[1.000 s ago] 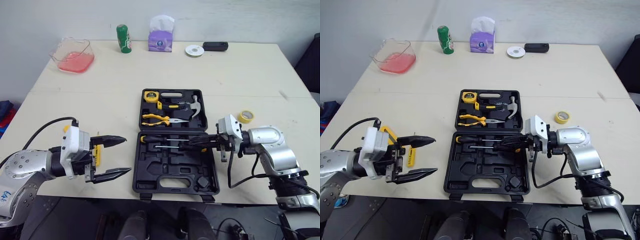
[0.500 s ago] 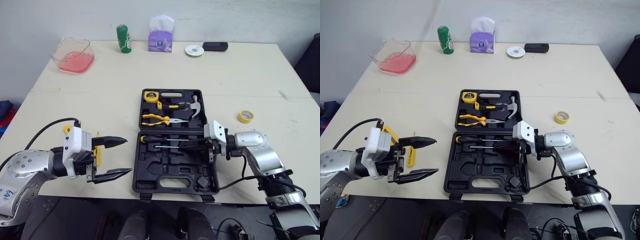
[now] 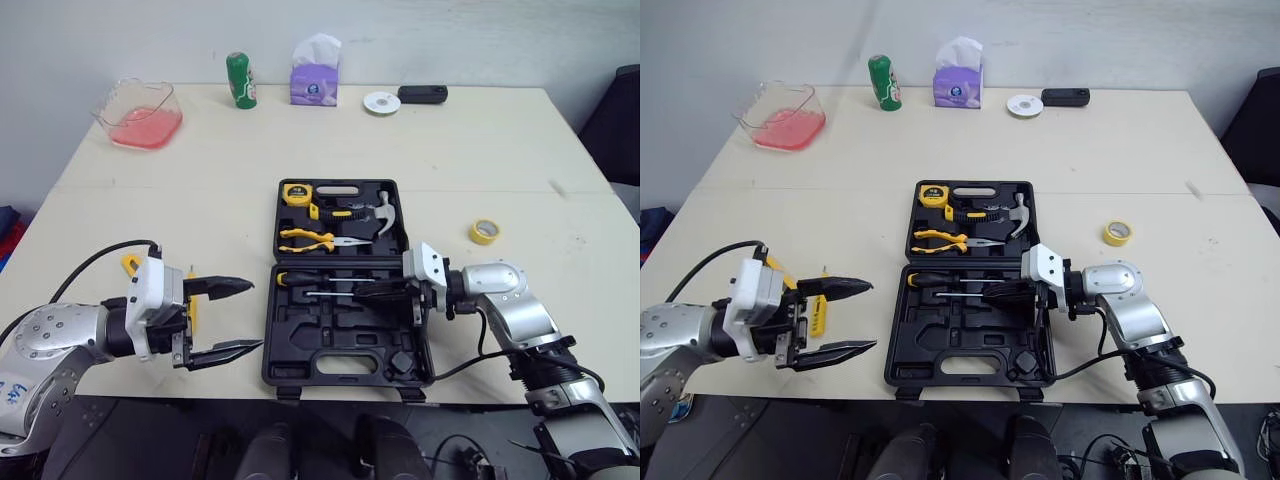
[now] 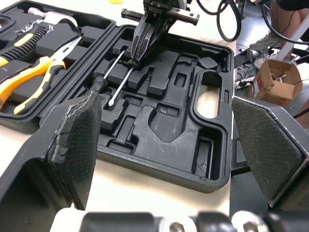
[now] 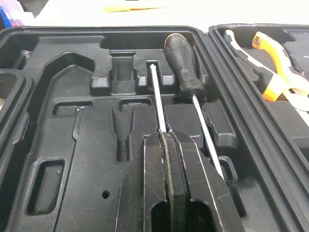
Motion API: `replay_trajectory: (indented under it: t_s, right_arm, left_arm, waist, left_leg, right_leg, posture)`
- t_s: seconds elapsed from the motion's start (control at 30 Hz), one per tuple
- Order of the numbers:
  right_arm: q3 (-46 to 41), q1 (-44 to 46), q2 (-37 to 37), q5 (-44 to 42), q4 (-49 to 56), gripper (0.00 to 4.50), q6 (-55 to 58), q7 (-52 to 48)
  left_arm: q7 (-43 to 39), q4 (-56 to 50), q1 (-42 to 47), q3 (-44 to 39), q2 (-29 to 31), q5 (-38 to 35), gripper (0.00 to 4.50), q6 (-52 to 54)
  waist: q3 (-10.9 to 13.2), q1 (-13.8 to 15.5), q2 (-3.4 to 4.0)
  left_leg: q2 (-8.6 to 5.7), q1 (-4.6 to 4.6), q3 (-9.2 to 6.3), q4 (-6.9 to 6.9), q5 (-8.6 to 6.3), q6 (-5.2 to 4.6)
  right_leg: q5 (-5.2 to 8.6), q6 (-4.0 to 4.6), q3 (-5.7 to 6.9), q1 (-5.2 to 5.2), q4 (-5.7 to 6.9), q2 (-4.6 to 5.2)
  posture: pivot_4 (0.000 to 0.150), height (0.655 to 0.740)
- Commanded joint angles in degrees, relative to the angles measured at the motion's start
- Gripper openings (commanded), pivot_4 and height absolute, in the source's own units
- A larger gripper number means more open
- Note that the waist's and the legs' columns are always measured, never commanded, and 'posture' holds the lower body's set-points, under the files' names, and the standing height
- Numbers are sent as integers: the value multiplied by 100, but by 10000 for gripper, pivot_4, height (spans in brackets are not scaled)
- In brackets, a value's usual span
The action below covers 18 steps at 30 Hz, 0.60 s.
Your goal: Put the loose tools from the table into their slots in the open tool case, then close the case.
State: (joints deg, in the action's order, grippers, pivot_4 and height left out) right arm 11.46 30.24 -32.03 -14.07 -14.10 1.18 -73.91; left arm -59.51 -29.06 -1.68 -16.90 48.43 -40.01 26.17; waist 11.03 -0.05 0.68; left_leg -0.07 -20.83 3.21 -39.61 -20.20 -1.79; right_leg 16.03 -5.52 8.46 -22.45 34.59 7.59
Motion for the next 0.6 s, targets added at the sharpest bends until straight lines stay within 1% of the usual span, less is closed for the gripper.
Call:
replay_trajectory:
  t_s: [0.03, 0.07, 0.17, 0.27, 0.37, 0.47, 0.57, 0.6]
  right_arm:
    - [491, -96, -152, 831, -590, 153, 182, 238]
    - [619, -92, -199, 963, -554, 153, 307, 271]
    - [762, -102, -211, 1000, -217, 153, 739, 367]
    - [904, -150, -269, 1082, 112, 153, 872, 374]
    - [843, -161, -202, 924, 325, 153, 1184, 460]
    - [779, -128, -165, 808, 363, 153, 1238, 443]
    - [695, -120, -155, 702, 381, 153, 1134, 390]
    - [542, -109, -95, 615, 368, 153, 857, 447]
  left_arm:
    - [5, -178, -65, -135, 41, 33, 45000, -124]
    - [15, -185, -77, -132, 32, 37, 45000, -131]
    - [49, -210, -131, -149, 15, 28, 45000, -142]
    - [61, -239, -250, -162, -4, 47, 45000, -183]
    - [96, -264, -313, -163, -15, 41, 45000, -198]
    - [96, -239, -315, -156, -9, 44, 45000, -224]
    - [87, -189, -291, -164, 0, 52, 45000, -248]
    - [86, -166, -285, -182, 3, 60, 45000, -262]
  waist:
    - [-6, -7, -10]
    - [-8, -10, -13]
    - [-28, -16, -29]
    - [-42, -13, -41]
    - [-47, -13, -46]
    - [-47, -13, -45]
    - [-47, -14, -45]
    - [-46, -12, -45]
  left_leg:
    - [0, 11, 2, 0, -1, 1]
    - [0, 25, 6, 3, -1, 2]
    - [10, 103, 7, 18, -10, 9]
    - [24, 156, 13, 41, -33, 26]
    - [36, 156, 23, 48, -38, 35]
    - [45, 155, 34, 48, -39, 38]
    - [46, 157, 39, 48, -40, 38]
    - [47, 157, 40, 48, -40, 38]
  right_leg:
    - [0, 0, -4, 7, 2, 0]
    - [1, 1, -7, 16, 2, 0]
    - [4, 6, -13, 92, -19, 10]
    - [12, 21, -30, 123, -38, 20]
    - [18, 31, -46, 108, -32, 11]
    - [21, 36, -55, 100, -29, 5]
    - [22, 37, -60, 97, -27, 5]
    - [22, 38, -60, 96, -27, 5]
  posture:
    - [1500, 7400]
    - [1500, 7400]
    - [1500, 7400]
    - [1500, 7400]
    - [1500, 7400]
    - [1500, 7400]
    - [1500, 7400]
    - [1500, 7400]
